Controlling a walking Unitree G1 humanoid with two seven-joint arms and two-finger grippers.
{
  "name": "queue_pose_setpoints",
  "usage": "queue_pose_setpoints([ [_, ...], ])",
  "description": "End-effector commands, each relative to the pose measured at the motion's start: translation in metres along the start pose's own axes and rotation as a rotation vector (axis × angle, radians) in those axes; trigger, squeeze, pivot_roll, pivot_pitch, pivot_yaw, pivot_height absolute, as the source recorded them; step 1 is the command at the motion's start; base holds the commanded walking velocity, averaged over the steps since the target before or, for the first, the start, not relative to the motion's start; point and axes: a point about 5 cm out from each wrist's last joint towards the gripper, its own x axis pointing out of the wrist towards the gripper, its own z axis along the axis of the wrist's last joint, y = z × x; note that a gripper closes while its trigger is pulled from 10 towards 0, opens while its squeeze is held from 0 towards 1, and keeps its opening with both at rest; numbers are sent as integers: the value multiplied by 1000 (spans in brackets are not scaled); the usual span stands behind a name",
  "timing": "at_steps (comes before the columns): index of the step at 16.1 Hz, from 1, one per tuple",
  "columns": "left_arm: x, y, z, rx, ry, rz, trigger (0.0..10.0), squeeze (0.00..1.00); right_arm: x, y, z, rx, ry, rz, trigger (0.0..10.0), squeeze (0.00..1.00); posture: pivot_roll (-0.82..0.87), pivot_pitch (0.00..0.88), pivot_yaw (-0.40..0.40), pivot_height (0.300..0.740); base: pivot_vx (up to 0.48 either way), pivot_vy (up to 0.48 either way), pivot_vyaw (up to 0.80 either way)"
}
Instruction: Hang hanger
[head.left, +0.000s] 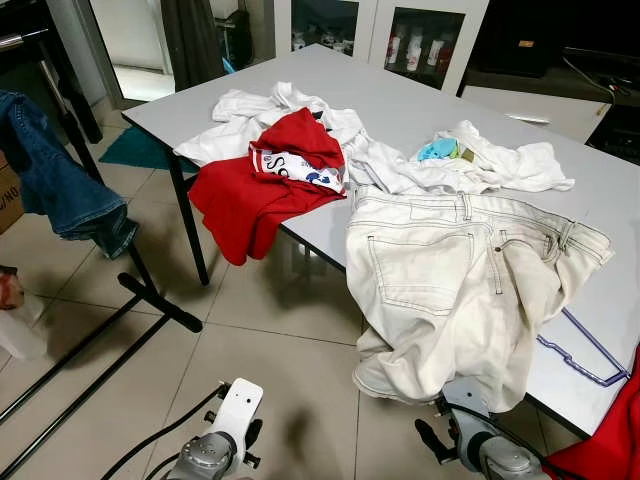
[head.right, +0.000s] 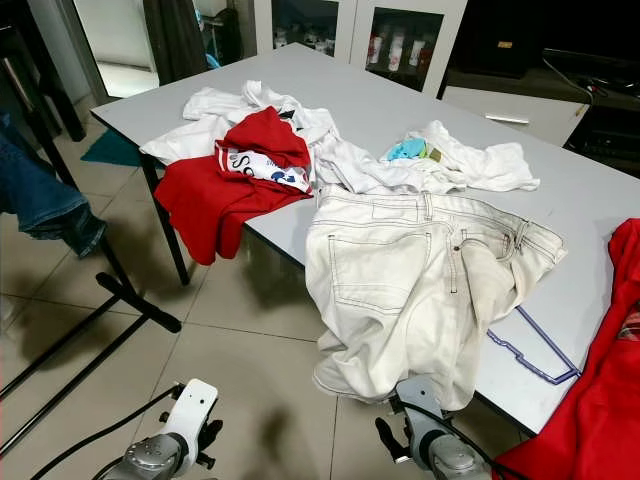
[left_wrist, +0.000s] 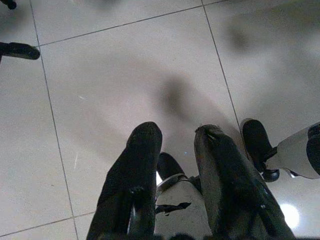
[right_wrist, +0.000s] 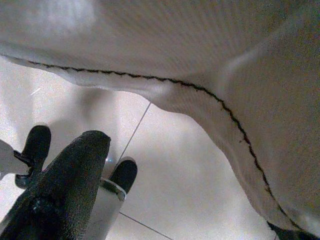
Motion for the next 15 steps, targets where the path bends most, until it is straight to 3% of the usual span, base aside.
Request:
queue_pose_setpoints([
  [1,0,-1,-3,-1,10,1,10000,0,-1,-3,0,-1,-1,-13,10000,0,-40,0,-49,740,0,0,0],
  [15,1,-1,1,10,2,-3,10000,0,-1,-5,6,-1,-48,-22,10000,0,-52,0,-42,740,0,0,0],
])
